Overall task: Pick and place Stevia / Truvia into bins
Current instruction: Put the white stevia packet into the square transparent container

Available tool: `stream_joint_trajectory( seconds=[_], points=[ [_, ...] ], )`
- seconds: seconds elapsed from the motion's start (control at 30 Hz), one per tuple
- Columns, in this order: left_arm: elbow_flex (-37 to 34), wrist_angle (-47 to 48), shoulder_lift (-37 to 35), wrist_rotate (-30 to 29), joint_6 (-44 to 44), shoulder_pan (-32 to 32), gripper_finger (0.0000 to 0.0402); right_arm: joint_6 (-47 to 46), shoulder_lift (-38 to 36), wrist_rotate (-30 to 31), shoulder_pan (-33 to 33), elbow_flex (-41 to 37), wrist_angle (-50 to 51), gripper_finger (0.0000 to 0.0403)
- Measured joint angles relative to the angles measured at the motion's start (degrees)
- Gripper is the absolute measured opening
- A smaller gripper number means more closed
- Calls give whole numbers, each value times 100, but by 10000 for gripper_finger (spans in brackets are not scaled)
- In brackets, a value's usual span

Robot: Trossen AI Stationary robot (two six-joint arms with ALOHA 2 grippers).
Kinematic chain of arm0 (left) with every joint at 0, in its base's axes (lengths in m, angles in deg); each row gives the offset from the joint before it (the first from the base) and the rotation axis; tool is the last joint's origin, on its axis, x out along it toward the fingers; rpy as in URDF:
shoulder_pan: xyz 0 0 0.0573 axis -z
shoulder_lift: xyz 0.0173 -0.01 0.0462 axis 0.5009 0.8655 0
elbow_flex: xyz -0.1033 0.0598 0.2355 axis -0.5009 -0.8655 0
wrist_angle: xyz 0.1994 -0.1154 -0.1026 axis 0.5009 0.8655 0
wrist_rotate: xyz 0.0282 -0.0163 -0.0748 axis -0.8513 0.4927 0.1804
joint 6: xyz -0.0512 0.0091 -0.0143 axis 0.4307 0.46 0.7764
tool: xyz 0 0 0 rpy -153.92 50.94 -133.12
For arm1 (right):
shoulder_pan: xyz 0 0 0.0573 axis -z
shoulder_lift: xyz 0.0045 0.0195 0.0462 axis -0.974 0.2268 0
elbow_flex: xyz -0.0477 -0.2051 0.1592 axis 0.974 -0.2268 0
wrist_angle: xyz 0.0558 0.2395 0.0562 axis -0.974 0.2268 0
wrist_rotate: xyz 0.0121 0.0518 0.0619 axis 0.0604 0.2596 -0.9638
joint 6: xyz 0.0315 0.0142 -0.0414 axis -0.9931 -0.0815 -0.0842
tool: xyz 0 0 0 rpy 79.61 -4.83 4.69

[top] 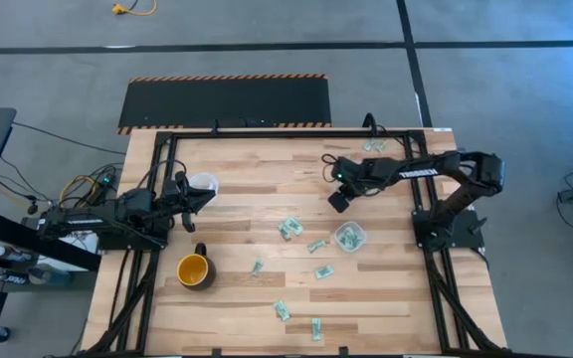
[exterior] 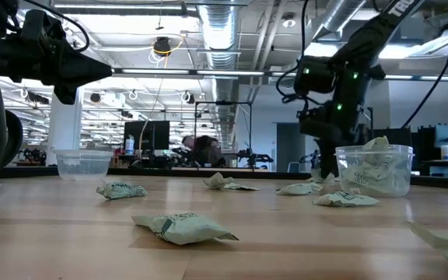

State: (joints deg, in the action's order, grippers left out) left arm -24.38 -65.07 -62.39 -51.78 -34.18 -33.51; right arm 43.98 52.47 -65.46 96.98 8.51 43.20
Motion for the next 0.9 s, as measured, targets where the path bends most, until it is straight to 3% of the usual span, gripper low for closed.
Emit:
stream_joint_trajectory(
  seconds=[0.3,0.57,0.9],
  points=[
    [1,0,1,4,0,0,27,-405,-1155,392,-561,130,824,2],
    [1,0,1,4,-1,1,27,-1561,-2230,442,-1974,130,1612,2],
    [1,0,0,2,-1,1,27,-2825,-2161,430,-3430,128,1692,3]
  ],
)
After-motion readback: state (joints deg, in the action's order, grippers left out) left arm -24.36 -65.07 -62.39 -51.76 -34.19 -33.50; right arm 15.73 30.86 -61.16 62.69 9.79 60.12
